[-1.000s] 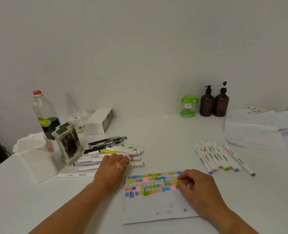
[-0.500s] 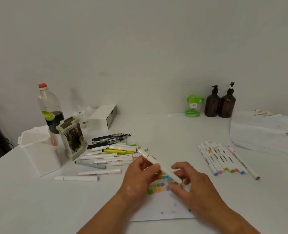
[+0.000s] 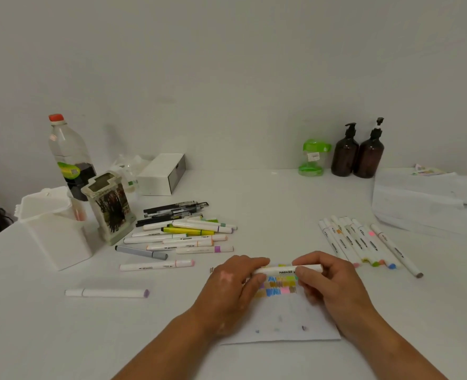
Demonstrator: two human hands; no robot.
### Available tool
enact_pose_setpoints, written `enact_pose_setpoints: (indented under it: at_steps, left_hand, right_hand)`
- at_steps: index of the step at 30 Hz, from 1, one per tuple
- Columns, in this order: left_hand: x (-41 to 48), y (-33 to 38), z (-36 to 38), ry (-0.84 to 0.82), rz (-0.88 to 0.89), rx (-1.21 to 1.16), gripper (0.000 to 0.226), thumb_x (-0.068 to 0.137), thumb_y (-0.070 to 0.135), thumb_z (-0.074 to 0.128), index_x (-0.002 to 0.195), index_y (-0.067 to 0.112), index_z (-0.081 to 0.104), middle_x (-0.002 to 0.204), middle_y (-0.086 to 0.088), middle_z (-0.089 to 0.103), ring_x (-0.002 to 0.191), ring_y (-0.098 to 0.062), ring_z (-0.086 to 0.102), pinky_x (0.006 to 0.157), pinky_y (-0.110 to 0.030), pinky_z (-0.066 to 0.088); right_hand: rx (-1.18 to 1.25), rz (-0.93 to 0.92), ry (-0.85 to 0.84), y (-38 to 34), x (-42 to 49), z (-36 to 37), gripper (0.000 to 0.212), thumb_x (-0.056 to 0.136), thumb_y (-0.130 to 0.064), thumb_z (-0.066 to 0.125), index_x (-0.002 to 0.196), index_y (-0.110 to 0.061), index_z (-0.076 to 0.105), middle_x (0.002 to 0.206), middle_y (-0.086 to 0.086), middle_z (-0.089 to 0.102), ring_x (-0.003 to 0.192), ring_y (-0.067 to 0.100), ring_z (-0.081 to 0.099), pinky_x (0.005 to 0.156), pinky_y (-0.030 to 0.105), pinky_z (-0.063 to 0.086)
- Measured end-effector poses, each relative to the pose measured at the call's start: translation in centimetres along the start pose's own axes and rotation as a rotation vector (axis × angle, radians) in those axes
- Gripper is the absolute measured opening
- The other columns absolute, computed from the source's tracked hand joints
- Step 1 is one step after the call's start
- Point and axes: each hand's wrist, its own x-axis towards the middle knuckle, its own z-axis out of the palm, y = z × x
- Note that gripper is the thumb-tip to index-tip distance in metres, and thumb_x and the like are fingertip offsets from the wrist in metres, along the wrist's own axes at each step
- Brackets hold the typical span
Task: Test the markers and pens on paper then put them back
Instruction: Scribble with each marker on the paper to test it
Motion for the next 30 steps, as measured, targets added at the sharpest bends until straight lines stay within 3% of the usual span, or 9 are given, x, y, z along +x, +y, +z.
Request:
enact_pose_setpoints:
  at_steps: [2,7,11,15,18,21,24,30]
  left_hand:
    - [0.0,0.2,0.2,-0.026,0.028,0.014,0.032,0.103,0.031,0.047,0.129,0.019,0.063,0.106,0.003,0.064,0.090,-0.004,0.050,0.081,-0.007,0.034]
    - [-0.2,0.6,0.5,-0.054,0.057,0.014,0.036,0.103,0.044,0.041,0.117,0.021,0.066,0.098,0.004,0.068,0.086,-0.013,0.057,0.075,-0.029,0.045]
    - [-0.3,1.2,0.6,-0.076,0.089,0.016,0.041,0.099,0.054,0.040,0.117,0.026,0.065,0.087,0.011,0.064,0.074,-0.001,0.046,0.068,-0.018,0.038]
    - [-0.8,0.8,0.6,-0.095,0.003,0.070,0.054,0.087,0.070,0.045,0.127,0.036,0.053,0.082,0.025,0.044,0.079,0.004,0.045,0.070,-0.007,0.030]
    - [-1.0,0.4,-0.1,-0.021,0.025,0.103,0.044,0.085,0.061,0.061,0.119,0.033,0.061,0.083,0.020,0.049,0.078,0.001,0.047,0.069,-0.007,0.033]
    - [-1.5,0.4,-1.8,0.046,0.060,0.169,0.028,0.085,0.050,0.069,0.103,0.029,0.067,0.075,0.013,0.052,0.069,-0.004,0.045,0.063,-0.013,0.038]
    - [-4.2,0.0,-4.2,0.096,-0.001,0.209,0.010,0.085,0.038,0.070,0.092,0.032,0.067,0.070,0.015,0.052,0.066,-0.005,0.048,0.060,-0.010,0.038]
    - [-12.7,-2.0,-10.5,0.113,-0.200,0.354,0.018,0.079,0.023,0.070,0.095,0.031,0.068,0.070,0.021,0.044,0.066,0.001,0.046,0.062,-0.006,0.034]
  right_hand:
    - [0.038,-0.009,-0.030,0.0,-0.1,-0.1,0.023,0.070,-0.035,0.080,0.085,-0.019,0.074,0.057,0.012,0.054,0.051,0.021,0.047,0.047,0.027,0.041]
    - [0.038,-0.041,-0.141,-0.3,-0.3,0.1,0.020,0.072,-0.029,0.082,0.087,-0.018,0.075,0.058,0.007,0.058,0.050,0.020,0.049,0.046,0.024,0.042]
    - [0.032,-0.022,-0.198,0.0,-0.5,0.5,0.025,0.071,-0.032,0.083,0.088,-0.015,0.074,0.062,0.010,0.062,0.052,0.020,0.049,0.046,0.026,0.041]
    - [0.185,0.057,-0.081,0.5,-0.2,0.3,0.011,0.076,-0.020,0.072,0.077,-0.013,0.063,0.059,0.012,0.051,0.053,0.023,0.044,0.046,0.030,0.036]
    - [0.267,0.087,0.007,0.7,0.0,-0.3,0.003,0.074,-0.016,0.063,0.074,-0.013,0.062,0.057,0.009,0.047,0.052,0.021,0.043,0.043,0.030,0.036]
    - [0.300,0.075,0.021,1.1,-0.1,-0.4,0.017,0.078,-0.016,0.060,0.087,-0.010,0.072,0.061,0.013,0.051,0.054,0.021,0.049,0.042,0.029,0.038]
    - [0.330,0.060,0.005,1.4,-0.2,-0.1,0.025,0.090,-0.006,0.050,0.083,-0.009,0.074,0.064,0.016,0.057,0.054,0.022,0.052,0.041,0.029,0.039]
    - [0.231,0.006,-0.095,1.8,-0.3,0.2,0.022,0.091,0.002,0.052,0.087,-0.004,0.073,0.065,0.019,0.060,0.053,0.023,0.051,0.040,0.027,0.040]
